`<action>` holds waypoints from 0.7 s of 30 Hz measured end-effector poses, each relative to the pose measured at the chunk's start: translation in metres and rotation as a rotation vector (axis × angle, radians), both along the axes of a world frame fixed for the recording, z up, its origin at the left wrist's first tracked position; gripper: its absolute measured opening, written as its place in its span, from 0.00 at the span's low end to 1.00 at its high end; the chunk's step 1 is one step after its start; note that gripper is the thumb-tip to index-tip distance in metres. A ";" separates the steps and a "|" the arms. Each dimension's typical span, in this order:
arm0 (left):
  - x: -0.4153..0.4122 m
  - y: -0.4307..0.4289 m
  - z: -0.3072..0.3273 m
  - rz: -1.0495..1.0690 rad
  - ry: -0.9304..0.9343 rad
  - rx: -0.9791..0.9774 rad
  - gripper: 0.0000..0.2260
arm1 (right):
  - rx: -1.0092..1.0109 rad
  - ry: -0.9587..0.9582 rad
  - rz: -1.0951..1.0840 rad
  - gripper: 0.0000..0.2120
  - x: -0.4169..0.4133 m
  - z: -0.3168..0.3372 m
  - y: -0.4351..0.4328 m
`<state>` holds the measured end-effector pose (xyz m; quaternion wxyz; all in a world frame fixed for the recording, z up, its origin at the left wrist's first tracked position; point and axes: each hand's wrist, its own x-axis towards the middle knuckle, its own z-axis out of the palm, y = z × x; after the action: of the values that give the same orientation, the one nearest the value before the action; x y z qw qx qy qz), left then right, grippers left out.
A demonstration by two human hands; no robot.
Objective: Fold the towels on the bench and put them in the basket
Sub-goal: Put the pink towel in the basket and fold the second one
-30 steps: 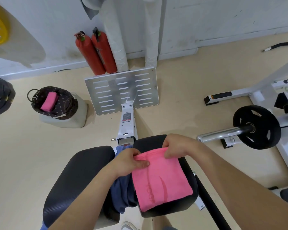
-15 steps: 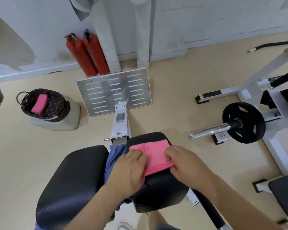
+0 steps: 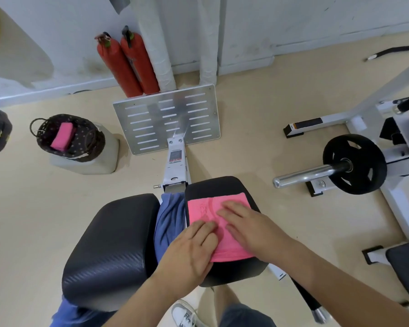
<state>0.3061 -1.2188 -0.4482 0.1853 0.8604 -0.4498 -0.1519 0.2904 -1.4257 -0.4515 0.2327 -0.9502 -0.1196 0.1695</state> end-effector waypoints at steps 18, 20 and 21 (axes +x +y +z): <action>0.072 -0.017 0.004 0.480 0.509 0.128 0.09 | 0.141 0.197 -0.223 0.08 0.035 0.021 -0.019; 0.074 -0.021 0.000 0.529 0.510 0.144 0.10 | 0.093 0.225 -0.268 0.10 0.044 0.012 -0.019; 0.075 -0.023 -0.002 0.550 0.504 0.154 0.10 | 0.070 0.248 -0.287 0.10 0.049 0.007 -0.018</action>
<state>0.3813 -1.2419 -0.4499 0.2589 0.8960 -0.1297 -0.3366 0.3391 -1.4440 -0.4449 0.3006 -0.9205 0.0407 0.2462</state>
